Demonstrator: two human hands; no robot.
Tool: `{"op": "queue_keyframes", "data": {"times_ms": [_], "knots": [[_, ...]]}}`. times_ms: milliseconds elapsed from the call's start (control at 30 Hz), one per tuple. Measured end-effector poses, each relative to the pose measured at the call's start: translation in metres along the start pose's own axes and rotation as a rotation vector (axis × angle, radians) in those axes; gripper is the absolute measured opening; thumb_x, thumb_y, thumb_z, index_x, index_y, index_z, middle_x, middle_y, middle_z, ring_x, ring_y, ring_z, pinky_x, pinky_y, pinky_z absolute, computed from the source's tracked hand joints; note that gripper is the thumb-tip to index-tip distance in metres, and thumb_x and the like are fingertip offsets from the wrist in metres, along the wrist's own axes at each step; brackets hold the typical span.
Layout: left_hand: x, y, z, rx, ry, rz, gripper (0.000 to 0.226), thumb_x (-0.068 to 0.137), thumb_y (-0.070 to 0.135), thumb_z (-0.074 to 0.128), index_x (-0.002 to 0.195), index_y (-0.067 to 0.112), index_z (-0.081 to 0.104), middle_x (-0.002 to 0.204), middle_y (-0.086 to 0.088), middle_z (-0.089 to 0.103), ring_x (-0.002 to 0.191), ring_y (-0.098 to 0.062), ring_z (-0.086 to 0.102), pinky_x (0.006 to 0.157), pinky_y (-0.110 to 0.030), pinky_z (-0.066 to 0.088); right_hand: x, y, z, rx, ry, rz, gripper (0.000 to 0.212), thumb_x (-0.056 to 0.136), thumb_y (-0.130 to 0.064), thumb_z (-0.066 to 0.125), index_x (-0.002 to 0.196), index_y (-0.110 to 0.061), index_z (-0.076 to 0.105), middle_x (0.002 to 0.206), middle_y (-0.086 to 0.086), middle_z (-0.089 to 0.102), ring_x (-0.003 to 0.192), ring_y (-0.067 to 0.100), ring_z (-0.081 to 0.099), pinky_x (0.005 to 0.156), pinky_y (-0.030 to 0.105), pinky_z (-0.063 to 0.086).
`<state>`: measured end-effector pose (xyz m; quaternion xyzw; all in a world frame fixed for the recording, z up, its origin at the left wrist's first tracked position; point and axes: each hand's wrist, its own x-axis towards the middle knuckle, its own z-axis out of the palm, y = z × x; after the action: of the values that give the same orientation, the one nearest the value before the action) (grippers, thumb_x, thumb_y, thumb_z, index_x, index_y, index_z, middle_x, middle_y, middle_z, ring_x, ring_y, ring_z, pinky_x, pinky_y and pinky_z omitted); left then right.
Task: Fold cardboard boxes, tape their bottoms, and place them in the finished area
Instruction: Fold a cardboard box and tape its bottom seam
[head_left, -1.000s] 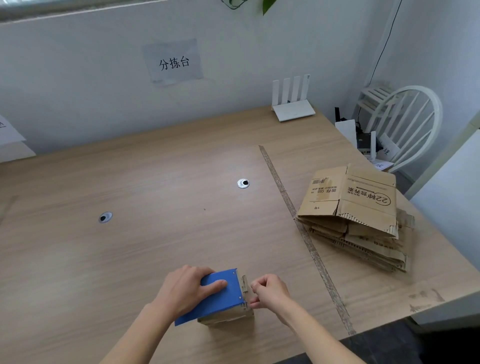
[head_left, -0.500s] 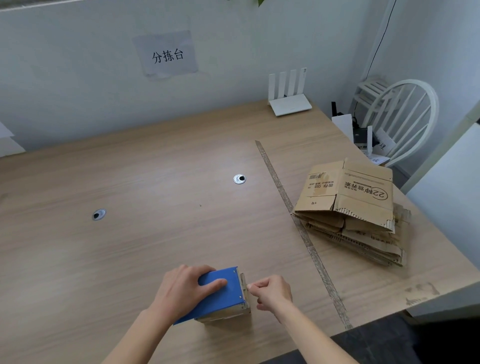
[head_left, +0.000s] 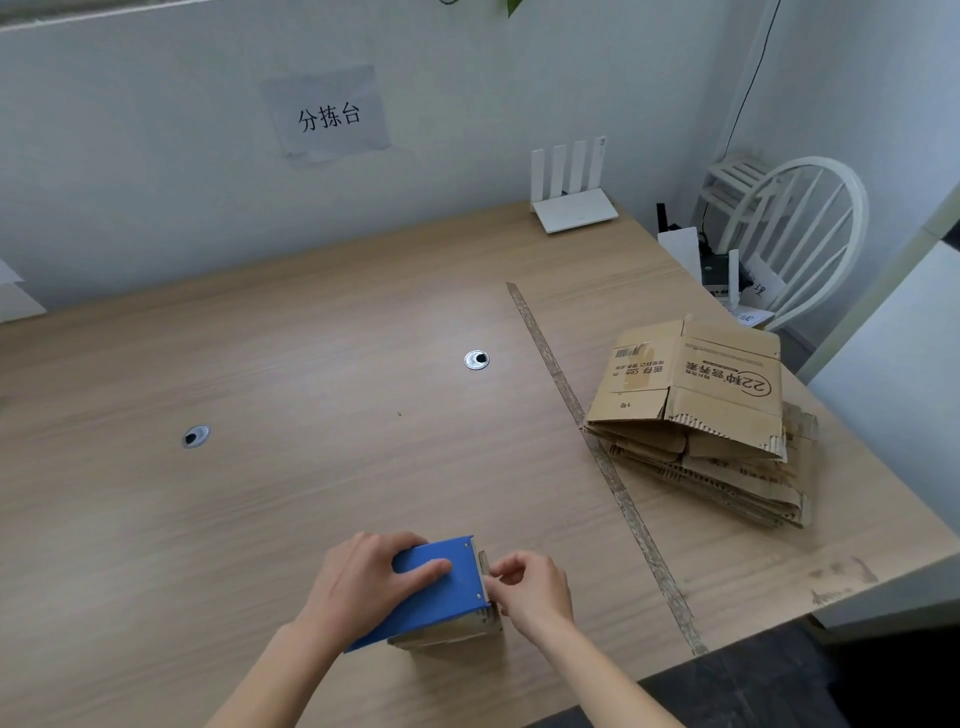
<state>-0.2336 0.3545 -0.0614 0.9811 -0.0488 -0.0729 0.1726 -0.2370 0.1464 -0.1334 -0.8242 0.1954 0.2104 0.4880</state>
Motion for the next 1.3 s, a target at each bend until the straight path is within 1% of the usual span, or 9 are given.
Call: {"op": "queue_keyframes", "data": {"times_ms": [133,233,333,500,633,733,867,933,1300], "knots": [[0.000,0.001,0.003,0.023,-0.008,0.018,0.066,0.072,0.089,0.033,0.103,0.046,0.072,0.076,0.024,0.067,0.070,0.001,0.060,0.060,-0.017,0.043,-0.002,0.001,0.002,-0.131,0.038,-0.044,0.018,0.082,-0.039,0.077,0.094,-0.027,0.072,0.087,-0.012,0.070,0.086,0.008,0.067,0.081,0.026,0.055],[0.004,-0.003,0.001,0.054,-0.054,0.007,0.067,0.070,0.088,0.034,0.103,0.045,0.073,0.081,0.022,0.069,0.073,-0.001,0.061,0.062,-0.020,0.046,-0.004,-0.002,0.003,-0.165,0.048,-0.063,0.024,0.082,-0.042,0.077,0.100,-0.026,0.074,0.093,-0.011,0.071,0.094,0.011,0.067,0.083,0.027,0.054],[-0.002,-0.019,-0.004,0.118,-0.130,0.007,0.068,0.071,0.088,0.034,0.103,0.042,0.073,0.086,0.018,0.070,0.077,-0.004,0.062,0.066,-0.026,0.051,-0.006,-0.004,0.001,-0.190,0.061,-0.054,0.030,0.079,-0.049,0.080,0.101,-0.029,0.074,0.094,-0.012,0.070,0.096,0.011,0.066,0.081,0.025,0.052],[-0.026,-0.062,-0.013,0.126,-0.142,-0.077,0.060,0.072,0.090,0.038,0.099,0.048,0.072,0.082,0.023,0.068,0.074,0.000,0.061,0.062,-0.021,0.047,0.001,-0.006,-0.004,-0.220,0.035,-0.041,0.028,0.077,-0.046,0.082,0.098,-0.029,0.074,0.094,-0.012,0.071,0.099,0.013,0.066,0.082,0.025,0.050],[-0.038,-0.089,-0.025,0.090,-0.127,-0.151,0.048,0.069,0.092,0.038,0.086,0.056,0.066,0.078,0.031,0.064,0.075,0.004,0.058,0.061,-0.019,0.044,0.003,-0.002,-0.001,-0.266,0.050,-0.063,0.027,0.077,-0.046,0.081,0.096,-0.030,0.073,0.091,-0.013,0.069,0.098,0.013,0.066,0.084,0.027,0.053],[-0.039,-0.097,-0.029,0.086,-0.161,-0.145,0.043,0.072,0.089,0.042,0.085,0.054,0.064,0.080,0.026,0.066,0.075,0.002,0.060,0.061,-0.020,0.045,0.002,-0.007,0.005,-0.282,0.042,-0.087,0.025,0.077,-0.045,0.082,0.094,-0.029,0.073,0.090,-0.012,0.070,0.098,0.015,0.067,0.083,0.026,0.052],[-0.035,-0.112,-0.035,0.089,-0.159,-0.138,0.056,0.072,0.089,0.043,0.099,0.048,0.070,0.083,0.021,0.069,0.077,-0.001,0.061,0.067,-0.025,0.049,-0.001,-0.013,0.012,-0.283,0.049,-0.104,0.018,0.077,-0.043,0.082,0.085,-0.031,0.070,0.088,-0.012,0.071,0.097,0.015,0.067,0.083,0.026,0.052],[-0.037,-0.116,-0.034,0.102,-0.162,-0.122,0.056,0.073,0.087,0.043,0.104,0.049,0.070,0.083,0.022,0.069,0.076,-0.001,0.060,0.064,-0.022,0.047,-0.003,-0.014,0.016,-0.289,0.054,-0.112,0.018,0.077,-0.041,0.082,0.081,-0.033,0.067,0.086,-0.012,0.070,0.096,0.015,0.067,0.083,0.028,0.053],[-0.040,-0.140,-0.038,0.211,-0.207,-0.135,0.055,0.076,0.085,0.043,0.103,0.046,0.071,0.082,0.018,0.068,0.076,-0.006,0.060,0.065,-0.025,0.047,-0.005,-0.014,0.020,-0.316,0.082,-0.119,0.020,0.080,-0.041,0.080,0.093,-0.028,0.073,0.093,-0.011,0.071,0.097,0.016,0.066,0.080,0.027,0.051]]}}
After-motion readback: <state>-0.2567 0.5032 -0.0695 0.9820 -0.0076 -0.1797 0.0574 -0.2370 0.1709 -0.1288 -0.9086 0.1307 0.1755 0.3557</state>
